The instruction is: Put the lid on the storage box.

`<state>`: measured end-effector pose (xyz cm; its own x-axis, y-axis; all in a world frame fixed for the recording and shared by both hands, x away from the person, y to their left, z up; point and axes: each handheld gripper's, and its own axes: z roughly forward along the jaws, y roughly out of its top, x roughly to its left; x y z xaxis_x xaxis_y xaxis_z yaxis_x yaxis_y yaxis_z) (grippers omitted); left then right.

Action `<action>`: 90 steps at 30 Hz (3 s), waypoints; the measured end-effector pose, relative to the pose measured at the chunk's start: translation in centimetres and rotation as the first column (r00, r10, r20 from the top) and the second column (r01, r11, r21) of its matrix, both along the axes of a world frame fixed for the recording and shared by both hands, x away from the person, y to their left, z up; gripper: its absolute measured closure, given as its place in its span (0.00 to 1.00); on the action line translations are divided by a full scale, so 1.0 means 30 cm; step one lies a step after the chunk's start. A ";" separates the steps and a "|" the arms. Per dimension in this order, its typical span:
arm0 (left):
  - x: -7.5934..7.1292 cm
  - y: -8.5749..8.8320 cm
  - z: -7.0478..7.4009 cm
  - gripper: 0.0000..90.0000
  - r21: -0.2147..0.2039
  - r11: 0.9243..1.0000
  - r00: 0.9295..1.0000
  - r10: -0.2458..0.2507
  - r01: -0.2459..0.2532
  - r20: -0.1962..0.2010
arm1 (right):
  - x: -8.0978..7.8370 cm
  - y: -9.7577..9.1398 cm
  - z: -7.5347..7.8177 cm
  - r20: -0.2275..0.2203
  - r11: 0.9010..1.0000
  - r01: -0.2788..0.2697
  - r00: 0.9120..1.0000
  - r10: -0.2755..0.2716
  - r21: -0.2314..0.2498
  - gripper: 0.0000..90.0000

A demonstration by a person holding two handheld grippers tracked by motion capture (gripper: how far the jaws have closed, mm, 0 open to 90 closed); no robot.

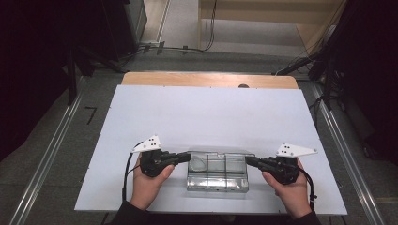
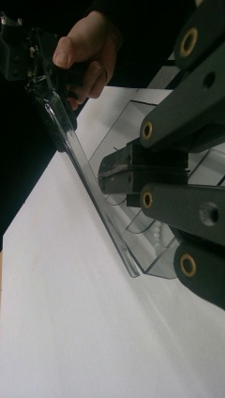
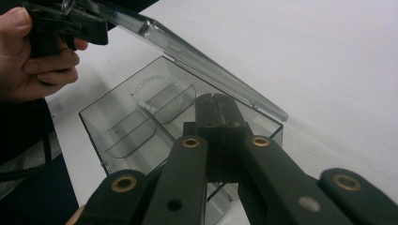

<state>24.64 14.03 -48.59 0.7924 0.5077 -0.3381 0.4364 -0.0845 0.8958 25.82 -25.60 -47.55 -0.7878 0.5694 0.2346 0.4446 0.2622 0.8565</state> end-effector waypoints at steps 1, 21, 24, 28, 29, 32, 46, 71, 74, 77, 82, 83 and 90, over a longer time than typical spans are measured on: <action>-0.002 0.001 -0.001 1.00 -0.001 1.000 1.000 -0.002 0.002 -0.001 | -0.001 0.000 -0.001 0.001 1.000 0.000 1.000 0.000 -0.001 0.98; -0.029 0.013 -0.018 1.00 0.007 1.000 1.000 -0.015 0.015 -0.007 | -0.029 0.000 -0.019 0.017 1.000 -0.005 1.000 0.005 -0.016 0.98; -0.035 0.015 -0.024 1.00 0.008 1.000 1.000 -0.016 0.016 -0.012 | -0.035 -0.002 -0.023 0.019 1.000 -0.005 1.000 0.006 -0.020 0.98; -0.042 0.014 -0.032 1.00 0.010 1.000 1.000 -0.015 0.015 -0.018 | -0.039 -0.010 -0.024 0.020 1.000 -0.007 1.000 0.007 -0.018 0.98; -0.044 0.013 -0.033 1.00 0.010 1.000 1.000 -0.014 0.014 -0.018 | -0.041 -0.011 -0.023 0.018 1.000 -0.006 1.000 0.007 -0.017 0.98; -0.050 0.011 -0.034 1.00 0.014 1.000 1.000 -0.014 0.015 -0.018 | -0.044 -0.013 -0.027 0.015 1.000 -0.011 1.000 0.011 -0.018 0.98; -0.061 0.013 -0.059 1.00 0.044 0.998 0.998 -0.039 0.041 -0.044 | -0.063 -0.012 -0.063 0.003 0.998 -0.033 0.999 0.033 -0.049 0.98; -0.053 0.009 -0.097 0.98 0.126 0.990 0.994 -0.059 0.071 -0.096 | -0.055 -0.022 -0.099 0.002 0.990 -0.074 0.997 0.075 -0.117 0.98; -0.051 0.008 -0.100 0.99 0.137 0.988 0.993 -0.063 0.076 -0.100 | -0.055 -0.023 -0.099 0.008 0.988 -0.072 0.997 0.074 -0.136 0.98; -0.050 0.008 -0.100 0.99 0.152 0.985 0.993 -0.065 0.080 -0.102 | -0.055 -0.021 -0.101 0.011 0.986 -0.074 0.997 0.077 -0.150 0.98; -0.047 0.008 -0.104 0.99 0.169 0.982 0.991 -0.067 0.085 -0.113 | -0.051 -0.023 -0.108 0.008 0.984 -0.071 0.997 0.074 -0.165 0.98; -0.047 0.008 -0.104 0.99 0.170 0.982 0.991 -0.068 0.087 -0.115 | -0.051 -0.023 -0.109 0.007 0.983 -0.070 0.997 0.072 -0.168 0.98; -0.045 0.010 -0.108 0.99 0.188 0.978 0.990 -0.070 0.093 -0.123 | -0.047 -0.025 -0.116 0.001 0.982 -0.070 0.997 0.071 -0.175 0.98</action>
